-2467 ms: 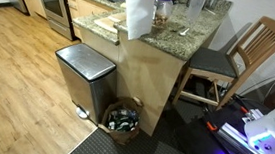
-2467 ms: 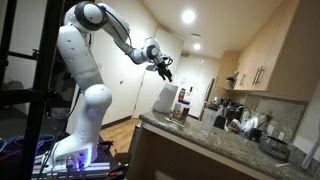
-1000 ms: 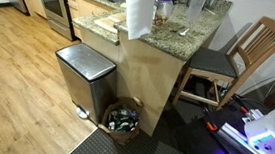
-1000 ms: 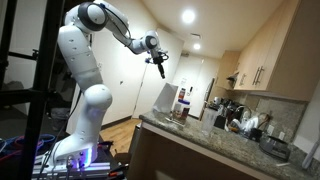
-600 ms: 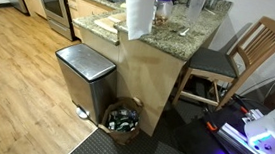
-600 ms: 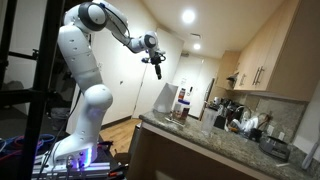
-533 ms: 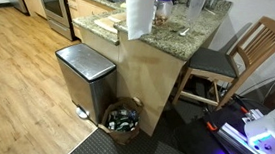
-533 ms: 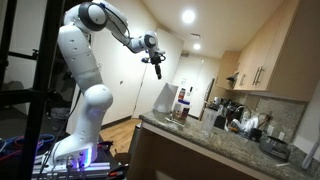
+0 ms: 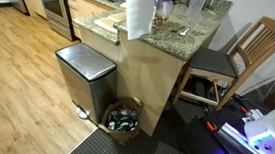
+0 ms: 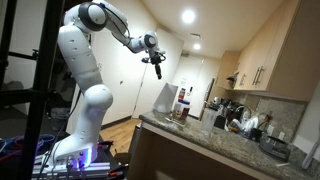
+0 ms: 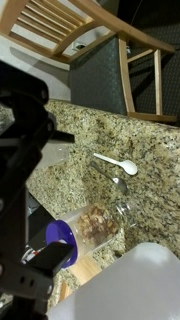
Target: Remove the white and orange bottle from the top of the container and place it on the countertop
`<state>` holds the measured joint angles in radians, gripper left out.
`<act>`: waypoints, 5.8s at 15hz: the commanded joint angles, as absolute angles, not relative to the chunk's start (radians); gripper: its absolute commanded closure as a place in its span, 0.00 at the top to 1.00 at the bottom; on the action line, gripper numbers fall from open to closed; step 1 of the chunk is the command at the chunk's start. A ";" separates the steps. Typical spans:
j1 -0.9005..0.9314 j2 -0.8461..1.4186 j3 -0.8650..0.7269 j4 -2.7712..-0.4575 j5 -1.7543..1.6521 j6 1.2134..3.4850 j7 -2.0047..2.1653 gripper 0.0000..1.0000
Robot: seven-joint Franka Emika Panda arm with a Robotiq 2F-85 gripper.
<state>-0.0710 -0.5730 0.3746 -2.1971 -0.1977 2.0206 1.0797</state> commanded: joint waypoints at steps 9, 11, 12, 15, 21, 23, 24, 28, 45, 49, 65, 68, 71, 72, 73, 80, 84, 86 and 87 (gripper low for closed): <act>-0.044 -0.566 0.356 -2.193 -0.214 2.015 1.092 1.00; -0.044 -0.566 0.356 -2.193 -0.214 2.015 1.092 1.00; -0.044 -0.566 0.356 -2.193 -0.214 2.015 1.092 1.00; -0.044 -0.566 0.356 -2.193 -0.214 2.015 1.092 1.00; -0.182 -0.410 0.451 -2.292 -0.553 2.395 1.451 1.00; -0.191 -0.331 0.448 -2.238 -0.625 2.385 1.570 1.00; -0.133 -0.314 0.395 -2.222 -0.558 2.355 1.545 1.00; -0.104 -0.318 0.363 -2.241 -0.595 2.367 1.556 1.00; -0.084 -0.301 0.239 -2.277 -1.141 2.770 1.466 1.00; -0.087 -0.228 0.176 -2.260 -1.184 2.999 1.350 1.00; -0.122 -0.213 0.179 -2.194 -1.489 2.994 1.572 1.00; -0.100 -0.217 0.166 -2.204 -1.487 2.981 1.582 1.00; -0.098 -0.217 0.166 -2.204 -1.488 2.981 1.590 1.00; -0.098 -0.217 0.166 -2.204 -1.488 2.981 1.590 1.00; -0.098 -0.217 0.166 -2.204 -1.488 2.981 1.590 1.00; -0.089 -0.176 0.198 -2.167 -1.552 2.936 1.550 1.00; -0.081 -0.054 0.246 -2.088 -1.678 2.861 1.541 1.00; -0.078 -0.003 0.262 -2.059 -1.656 2.709 1.549 1.00; -0.080 -0.075 0.250 -2.122 -1.644 2.796 1.563 1.00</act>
<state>-0.0801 -0.0724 0.2507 -2.1201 -1.6442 2.7895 1.5626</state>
